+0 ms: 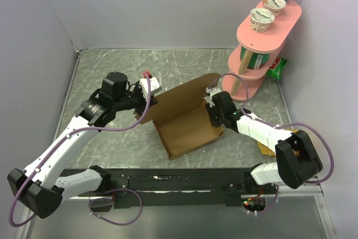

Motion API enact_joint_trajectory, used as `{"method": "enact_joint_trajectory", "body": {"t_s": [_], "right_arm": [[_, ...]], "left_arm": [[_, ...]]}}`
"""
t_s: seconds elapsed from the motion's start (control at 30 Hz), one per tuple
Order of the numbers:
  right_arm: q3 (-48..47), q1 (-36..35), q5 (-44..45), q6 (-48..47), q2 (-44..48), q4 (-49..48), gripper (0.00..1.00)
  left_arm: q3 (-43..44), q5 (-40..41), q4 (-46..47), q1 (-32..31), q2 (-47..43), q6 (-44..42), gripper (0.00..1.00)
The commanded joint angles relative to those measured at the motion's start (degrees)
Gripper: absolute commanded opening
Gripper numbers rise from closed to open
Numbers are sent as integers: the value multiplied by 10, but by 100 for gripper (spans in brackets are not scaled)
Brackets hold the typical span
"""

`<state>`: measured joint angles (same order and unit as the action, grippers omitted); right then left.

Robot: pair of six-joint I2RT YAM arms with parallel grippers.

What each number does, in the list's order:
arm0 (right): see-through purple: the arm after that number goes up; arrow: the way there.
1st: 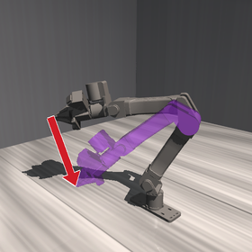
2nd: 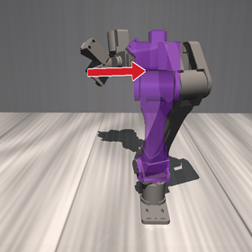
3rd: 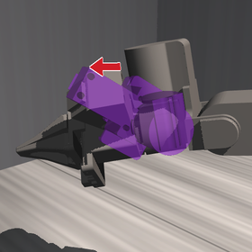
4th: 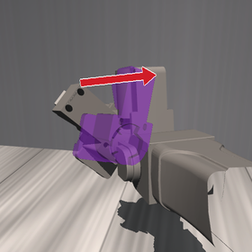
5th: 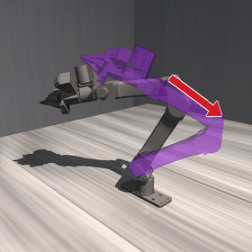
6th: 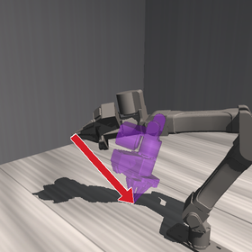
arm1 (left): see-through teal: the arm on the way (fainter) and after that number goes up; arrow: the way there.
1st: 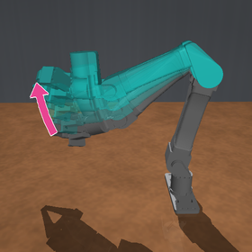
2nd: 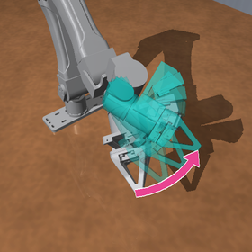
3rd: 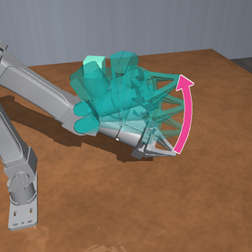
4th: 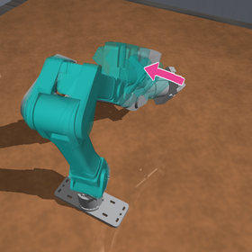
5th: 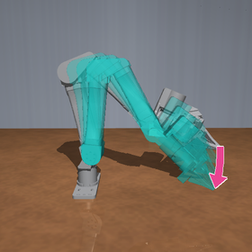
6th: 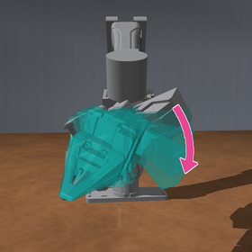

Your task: Fold the paper box

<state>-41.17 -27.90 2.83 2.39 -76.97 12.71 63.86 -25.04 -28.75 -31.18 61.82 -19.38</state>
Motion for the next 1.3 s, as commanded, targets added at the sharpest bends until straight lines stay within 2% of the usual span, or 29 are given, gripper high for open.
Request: {"method": "enact_joint_trajectory", "body": {"t_s": [0.0,0.07,0.1,0.13,0.37,0.67,0.7,0.73,0.77,0.87,1.03,1.07,1.17,1.27], "right_arm": [[-40,-12,89,27,-23,23,14],[-45,-14,103,31,-38,37,8],[-48,-17,120,33,-42,42,1],[-50,-21,132,35,-45,46,0],[-73,-47,224,49,-94,76,0],[-135,-60,191,52,-158,119,0],[-139,-62,184,53,-159,125,4],[-141,-63,180,56,-158,126,12],[-142,-65,175,58,-156,127,27],[-133,-65,181,65,-134,130,55],[-111,-65,189,69,-81,129,73],[-104,-65,181,69,-72,125,80],[-98,-66,148,75,-30,120,90],[-72,-63,112,79,39,81,95]], "left_arm": [[0,-2,24,2,-15,-4,10],[1,-1,25,2,-18,-3,10],[0,0,25,2,-20,-2,10],[0,0,26,2,-21,-2,10],[-3,-5,36,2,-23,5,10],[-13,20,72,2,-10,30,9],[-11,22,71,2,-7,29,9],[-11,20,64,2,-6,29,9],[-9,18,63,2,-4,28,9],[-12,17,57,2,-8,22,9],[-12,10,53,2,-12,16,9],[-12,10,50,2,-11,17,9],[-9,8,42,2,-7,14,9],[-11,-6,40,2,-10,5,9]]}}
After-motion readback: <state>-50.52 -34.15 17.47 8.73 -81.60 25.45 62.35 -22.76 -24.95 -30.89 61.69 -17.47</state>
